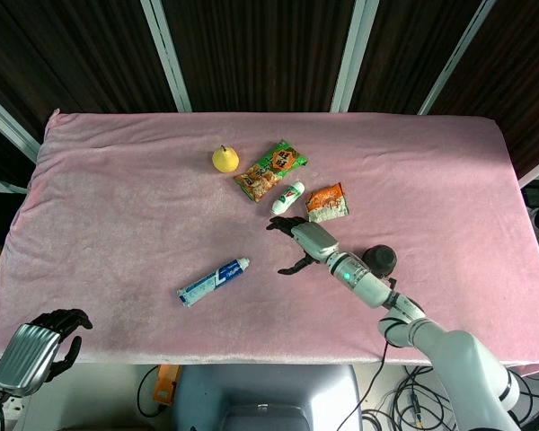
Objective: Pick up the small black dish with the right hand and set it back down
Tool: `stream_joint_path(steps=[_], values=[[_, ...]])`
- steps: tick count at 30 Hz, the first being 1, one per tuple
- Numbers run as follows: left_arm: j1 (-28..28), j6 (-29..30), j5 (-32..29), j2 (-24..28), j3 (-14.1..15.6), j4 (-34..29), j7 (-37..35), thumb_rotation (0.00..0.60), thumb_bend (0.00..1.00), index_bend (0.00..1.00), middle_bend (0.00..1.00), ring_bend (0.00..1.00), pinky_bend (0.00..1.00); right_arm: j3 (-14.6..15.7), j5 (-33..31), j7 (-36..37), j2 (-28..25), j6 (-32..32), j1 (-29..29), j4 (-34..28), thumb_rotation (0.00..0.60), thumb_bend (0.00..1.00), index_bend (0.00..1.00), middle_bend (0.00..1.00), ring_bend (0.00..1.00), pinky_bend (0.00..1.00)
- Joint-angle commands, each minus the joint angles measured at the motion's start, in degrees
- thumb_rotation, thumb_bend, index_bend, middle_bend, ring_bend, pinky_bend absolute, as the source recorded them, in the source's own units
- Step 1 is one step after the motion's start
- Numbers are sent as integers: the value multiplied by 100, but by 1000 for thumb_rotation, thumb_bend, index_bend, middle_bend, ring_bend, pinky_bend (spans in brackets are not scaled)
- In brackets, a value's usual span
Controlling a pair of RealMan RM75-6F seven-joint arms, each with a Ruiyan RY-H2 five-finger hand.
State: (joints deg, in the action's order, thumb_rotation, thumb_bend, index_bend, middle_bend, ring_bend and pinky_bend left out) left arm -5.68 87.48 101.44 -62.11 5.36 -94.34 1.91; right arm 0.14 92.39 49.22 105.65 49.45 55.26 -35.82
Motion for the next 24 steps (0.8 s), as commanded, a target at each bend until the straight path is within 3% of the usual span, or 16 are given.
stream_joint_path(steps=[1, 14, 24], values=[[7, 26, -10, 0, -14, 0, -17, 600, 572, 455, 387, 375, 514, 26, -17, -55, -179, 118, -111, -113, 600, 132, 317, 216, 201, 261], [2, -15, -105, 10, -49, -11, -35, 600, 573, 455, 389, 375, 514, 332, 155, -439, -952, 832, -691, -670, 600, 132, 327, 216, 201, 261], [4, -5, -103, 20, -51, -19, -66, 600, 572, 455, 390, 375, 514, 438, 100, -515, -1211, 910, -983, -733, 600, 133, 327, 216, 201, 262]])
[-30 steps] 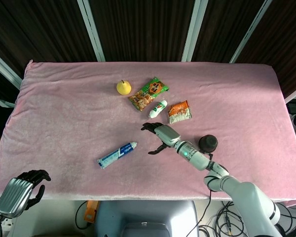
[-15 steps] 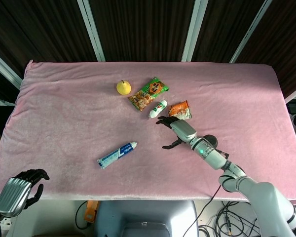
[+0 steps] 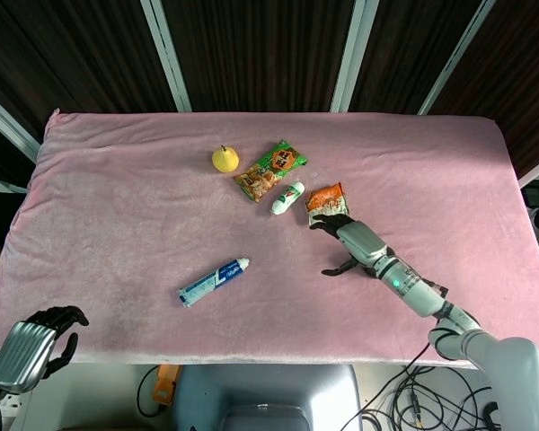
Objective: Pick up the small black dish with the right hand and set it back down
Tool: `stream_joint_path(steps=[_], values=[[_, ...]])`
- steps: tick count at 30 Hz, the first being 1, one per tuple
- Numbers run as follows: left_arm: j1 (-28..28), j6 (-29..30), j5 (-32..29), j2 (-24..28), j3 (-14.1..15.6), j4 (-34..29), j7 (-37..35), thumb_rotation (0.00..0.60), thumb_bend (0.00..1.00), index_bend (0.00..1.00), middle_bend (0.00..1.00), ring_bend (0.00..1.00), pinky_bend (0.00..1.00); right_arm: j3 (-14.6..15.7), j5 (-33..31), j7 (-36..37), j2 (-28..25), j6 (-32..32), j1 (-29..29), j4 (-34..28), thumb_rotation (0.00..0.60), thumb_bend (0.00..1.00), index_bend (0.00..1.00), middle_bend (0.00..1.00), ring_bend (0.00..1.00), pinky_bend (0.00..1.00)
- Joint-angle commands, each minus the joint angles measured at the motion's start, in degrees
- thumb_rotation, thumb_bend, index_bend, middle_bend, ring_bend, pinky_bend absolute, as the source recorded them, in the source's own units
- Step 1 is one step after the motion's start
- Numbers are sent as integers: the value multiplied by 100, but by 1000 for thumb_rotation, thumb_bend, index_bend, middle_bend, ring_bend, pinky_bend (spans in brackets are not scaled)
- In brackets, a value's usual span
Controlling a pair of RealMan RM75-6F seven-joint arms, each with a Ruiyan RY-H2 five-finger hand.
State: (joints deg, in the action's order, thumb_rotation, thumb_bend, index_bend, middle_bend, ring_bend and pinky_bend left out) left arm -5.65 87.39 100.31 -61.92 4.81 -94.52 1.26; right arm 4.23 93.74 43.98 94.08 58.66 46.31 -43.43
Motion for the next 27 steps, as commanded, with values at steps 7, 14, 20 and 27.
stream_joint_path(steps=[7, 14, 20, 27], values=[[-4, -17, 0, 11, 6, -10, -14, 600, 572, 454, 390, 375, 514, 199, 13, 71, -235, 87, -383, 93, 600, 132, 327, 216, 201, 262], [-8, -39, -1, 13, 10, -25, 6, 600, 572, 455, 390, 376, 515, 233, -36, -125, -351, 166, -639, 79, 600, 132, 327, 216, 201, 261], [-8, -35, -5, 18, 5, -29, -17, 600, 572, 454, 390, 375, 515, 247, -120, -221, -296, -16, -783, 254, 600, 132, 327, 216, 201, 261], [-16, -44, 24, 34, 22, -31, -58, 600, 572, 455, 390, 376, 515, 233, -129, -119, -127, -211, -801, 537, 600, 132, 327, 216, 201, 261]])
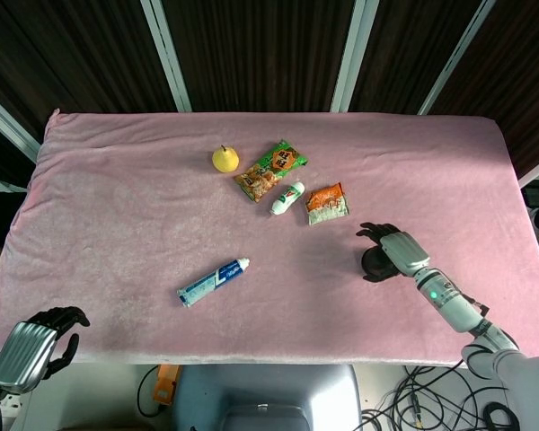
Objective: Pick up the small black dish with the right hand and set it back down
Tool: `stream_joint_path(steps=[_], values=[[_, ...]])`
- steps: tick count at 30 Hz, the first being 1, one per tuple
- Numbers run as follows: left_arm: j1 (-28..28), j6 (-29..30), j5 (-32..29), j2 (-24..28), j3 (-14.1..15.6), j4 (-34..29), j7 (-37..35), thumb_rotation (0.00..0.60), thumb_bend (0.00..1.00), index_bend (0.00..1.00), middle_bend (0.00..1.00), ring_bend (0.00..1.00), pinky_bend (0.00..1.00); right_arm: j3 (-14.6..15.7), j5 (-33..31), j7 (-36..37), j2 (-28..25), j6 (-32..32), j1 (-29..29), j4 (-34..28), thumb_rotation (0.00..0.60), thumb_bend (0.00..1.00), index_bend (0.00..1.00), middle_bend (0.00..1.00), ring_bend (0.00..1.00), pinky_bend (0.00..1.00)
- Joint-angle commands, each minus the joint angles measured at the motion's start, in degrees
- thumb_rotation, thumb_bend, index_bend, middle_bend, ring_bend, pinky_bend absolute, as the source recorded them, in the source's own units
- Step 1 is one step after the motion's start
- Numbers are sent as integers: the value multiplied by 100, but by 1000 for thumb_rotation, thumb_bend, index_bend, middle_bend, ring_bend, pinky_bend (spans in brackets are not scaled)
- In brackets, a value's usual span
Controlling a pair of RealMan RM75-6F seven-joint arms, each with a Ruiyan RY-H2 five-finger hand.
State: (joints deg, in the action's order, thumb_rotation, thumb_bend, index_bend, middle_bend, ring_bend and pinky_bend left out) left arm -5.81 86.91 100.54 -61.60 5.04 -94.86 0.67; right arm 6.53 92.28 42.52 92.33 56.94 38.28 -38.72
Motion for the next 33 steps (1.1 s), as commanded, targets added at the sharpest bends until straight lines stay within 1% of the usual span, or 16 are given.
stream_joint_path(steps=[1, 12, 17, 19, 26, 30, 33], values=[[1, 8, 1, -1, -4, 6, 6, 600, 572, 455, 390, 376, 515, 7, 29, 30, 64, -46, 4, 91, 600, 132, 327, 216, 201, 261], [35, 33, -59, -6, -19, -22, 33, 600, 572, 455, 391, 379, 516, 30, 88, -13, 149, -172, -9, 228, 600, 133, 327, 218, 203, 262], [23, 2, -65, 2, -19, -34, 39, 600, 572, 454, 391, 379, 516, 3, 73, -61, 191, -217, -16, 281, 600, 132, 334, 238, 237, 275], [24, 20, -43, 0, -20, -24, 37, 600, 572, 454, 392, 380, 516, -9, 68, -97, 223, -223, -23, 322, 600, 132, 353, 261, 277, 309], [28, 41, -39, -5, -27, -1, -1, 600, 572, 454, 392, 379, 515, -46, 53, -238, 361, -235, -56, 504, 600, 132, 446, 376, 446, 475], [23, 30, -41, 3, -25, 1, -17, 600, 572, 455, 392, 379, 516, -84, 34, -282, 411, -193, -78, 565, 600, 132, 482, 428, 506, 526], [22, 23, -46, 5, -24, 0, -18, 600, 572, 455, 392, 379, 516, -126, 9, -358, 459, -128, -115, 632, 600, 132, 527, 476, 557, 575]])
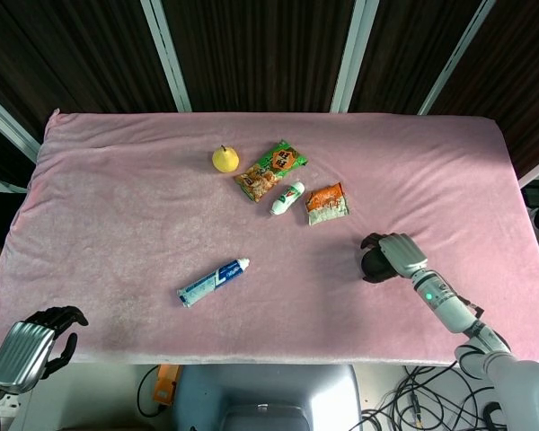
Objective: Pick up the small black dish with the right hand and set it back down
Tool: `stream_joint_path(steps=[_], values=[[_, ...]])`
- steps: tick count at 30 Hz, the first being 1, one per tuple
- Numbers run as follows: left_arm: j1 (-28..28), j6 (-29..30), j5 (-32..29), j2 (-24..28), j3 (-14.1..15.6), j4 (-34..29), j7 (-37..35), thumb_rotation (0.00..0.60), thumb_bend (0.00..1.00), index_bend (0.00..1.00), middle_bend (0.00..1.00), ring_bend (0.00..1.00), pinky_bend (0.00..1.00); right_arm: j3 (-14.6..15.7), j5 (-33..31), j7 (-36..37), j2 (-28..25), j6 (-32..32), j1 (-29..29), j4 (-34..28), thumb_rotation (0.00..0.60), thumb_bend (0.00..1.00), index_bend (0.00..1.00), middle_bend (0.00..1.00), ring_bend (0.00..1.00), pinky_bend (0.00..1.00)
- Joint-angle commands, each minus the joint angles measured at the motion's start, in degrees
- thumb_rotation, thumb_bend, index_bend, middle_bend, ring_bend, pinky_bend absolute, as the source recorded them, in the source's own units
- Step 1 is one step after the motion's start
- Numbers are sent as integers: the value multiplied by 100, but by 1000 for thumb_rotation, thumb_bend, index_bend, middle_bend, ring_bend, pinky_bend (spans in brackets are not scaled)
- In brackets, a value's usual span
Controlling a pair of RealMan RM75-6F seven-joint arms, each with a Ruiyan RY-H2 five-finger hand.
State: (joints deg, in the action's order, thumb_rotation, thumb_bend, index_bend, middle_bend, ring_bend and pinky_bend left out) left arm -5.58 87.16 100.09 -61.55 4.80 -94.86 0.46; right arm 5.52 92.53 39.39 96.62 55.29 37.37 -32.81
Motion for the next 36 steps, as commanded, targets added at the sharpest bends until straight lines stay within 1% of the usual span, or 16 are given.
stream_joint_path(steps=[1, 10, 14, 17, 20, 23, 27, 29, 30, 32, 33, 35, 36], values=[[0, -3, -2, 0, 0, -1, 5, 600, 572, 455, 392, 379, 516, -35, -24, -68, 43, 46, -34, 60, 600, 133, 543, 490, 573, 589], [-4, -13, 8, 2, 6, -6, 6, 600, 573, 454, 393, 380, 516, -132, -80, -138, 78, 166, -95, 105, 600, 132, 583, 520, 599, 614], [0, 2, 21, 1, 7, -3, 3, 600, 573, 454, 392, 379, 516, -210, -122, -150, 119, 296, -135, 141, 600, 132, 603, 533, 612, 626], [3, 10, 33, -2, 10, 1, 1, 600, 573, 454, 392, 379, 516, -328, -186, -129, 180, 524, -186, 181, 600, 132, 634, 543, 620, 633], [1, 5, 32, -1, 11, -1, 7, 600, 573, 454, 392, 380, 516, -491, -254, -15, 262, 903, -249, 235, 600, 132, 653, 547, 623, 634], [0, 3, 35, 0, 12, 0, 3, 600, 573, 454, 392, 379, 516, -749, -340, 345, 378, 1588, -336, 264, 600, 132, 661, 552, 623, 636], [-1, -2, 32, -5, 9, 2, 21, 600, 572, 454, 393, 379, 516, -1243, -517, 1410, 561, 2791, -467, 178, 600, 132, 668, 556, 628, 641], [-1, -10, 28, -7, 11, -1, 34, 600, 572, 455, 392, 379, 516, -1332, -529, 1859, 530, 3065, -517, 44, 600, 132, 669, 556, 628, 642], [-2, -15, 30, -7, 14, -4, 40, 600, 572, 455, 393, 379, 516, -1319, -487, 2014, 451, 3163, -546, -42, 600, 132, 670, 557, 628, 642], [-4, -21, 32, -7, 16, -7, 41, 600, 572, 455, 393, 379, 516, -1219, -391, 1907, 276, 3156, -583, -130, 600, 132, 673, 557, 628, 643], [-5, -24, 32, -7, 17, -11, 44, 600, 572, 455, 392, 379, 516, -1134, -331, 1720, 158, 3070, -593, -171, 600, 132, 677, 559, 631, 647], [-8, -35, 30, -5, 18, -17, 55, 600, 573, 455, 392, 379, 516, -887, -191, 1077, -191, 2688, -594, -335, 600, 133, 682, 562, 635, 653], [-8, -40, 28, -6, 20, -21, 64, 600, 572, 454, 392, 379, 516, -739, -139, 582, -422, 2359, -584, -487, 600, 133, 684, 564, 637, 655]])
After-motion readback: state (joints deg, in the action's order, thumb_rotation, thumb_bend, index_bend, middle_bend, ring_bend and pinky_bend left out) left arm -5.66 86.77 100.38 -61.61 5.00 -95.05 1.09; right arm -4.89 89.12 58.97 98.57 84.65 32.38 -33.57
